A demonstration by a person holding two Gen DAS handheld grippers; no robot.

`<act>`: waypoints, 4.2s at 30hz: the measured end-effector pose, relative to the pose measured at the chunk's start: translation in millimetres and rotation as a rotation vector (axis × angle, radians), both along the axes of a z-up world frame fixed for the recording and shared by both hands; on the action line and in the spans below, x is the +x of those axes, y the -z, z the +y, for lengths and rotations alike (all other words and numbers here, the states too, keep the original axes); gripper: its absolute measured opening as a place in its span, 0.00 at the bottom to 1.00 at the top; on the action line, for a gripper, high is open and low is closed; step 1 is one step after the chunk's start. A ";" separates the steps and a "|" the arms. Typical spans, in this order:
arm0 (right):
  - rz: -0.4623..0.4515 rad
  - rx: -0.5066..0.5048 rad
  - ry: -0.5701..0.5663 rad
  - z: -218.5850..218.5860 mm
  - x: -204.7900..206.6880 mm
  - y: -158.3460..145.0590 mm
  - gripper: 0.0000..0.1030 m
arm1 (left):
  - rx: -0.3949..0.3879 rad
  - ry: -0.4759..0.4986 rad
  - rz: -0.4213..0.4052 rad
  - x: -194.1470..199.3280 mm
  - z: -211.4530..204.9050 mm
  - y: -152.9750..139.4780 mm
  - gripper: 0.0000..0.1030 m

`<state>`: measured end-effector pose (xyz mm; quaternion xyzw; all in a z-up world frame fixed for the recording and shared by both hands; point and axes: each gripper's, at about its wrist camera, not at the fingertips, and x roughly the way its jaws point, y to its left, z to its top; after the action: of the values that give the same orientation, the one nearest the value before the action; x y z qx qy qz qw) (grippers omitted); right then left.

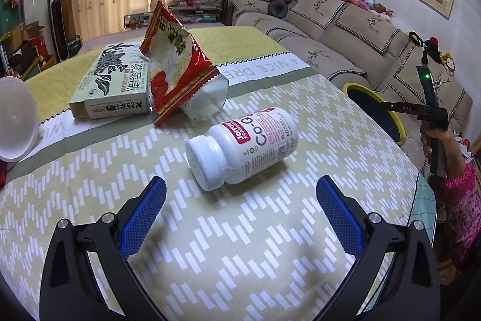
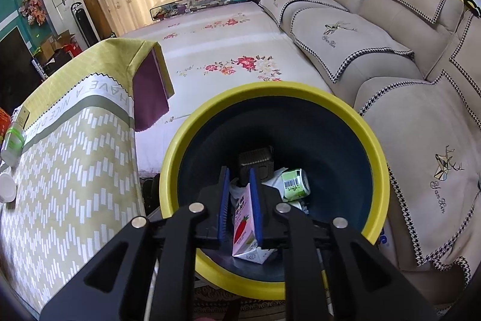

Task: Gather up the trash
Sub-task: 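Grasp the white supplement bottle with the left gripper, then carry the white bottle over the bin and open the left gripper, then grasp the red snack wrapper with the right gripper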

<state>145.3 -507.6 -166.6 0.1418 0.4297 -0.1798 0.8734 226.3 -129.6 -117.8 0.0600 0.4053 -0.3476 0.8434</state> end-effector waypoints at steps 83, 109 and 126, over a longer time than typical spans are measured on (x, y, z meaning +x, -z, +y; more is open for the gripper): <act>-0.075 0.087 0.151 -99.7 -117.6 19.8 0.25 | 0.132 0.516 -0.035 -18.9 -431.7 -40.2 0.81; -0.093 -0.009 -0.204 61.0 15.3 -38.6 0.31 | 0.087 -0.254 -0.282 -25.2 63.6 -45.6 0.95; -0.176 0.027 -0.679 309.5 158.8 -101.1 0.31 | 0.061 -0.296 -0.224 -7.7 92.1 -18.5 0.95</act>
<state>304.1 -198.1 -65.5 0.0175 0.3777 0.1395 0.9152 218.6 -37.4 -99.3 0.0634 0.3235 -0.1983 0.9230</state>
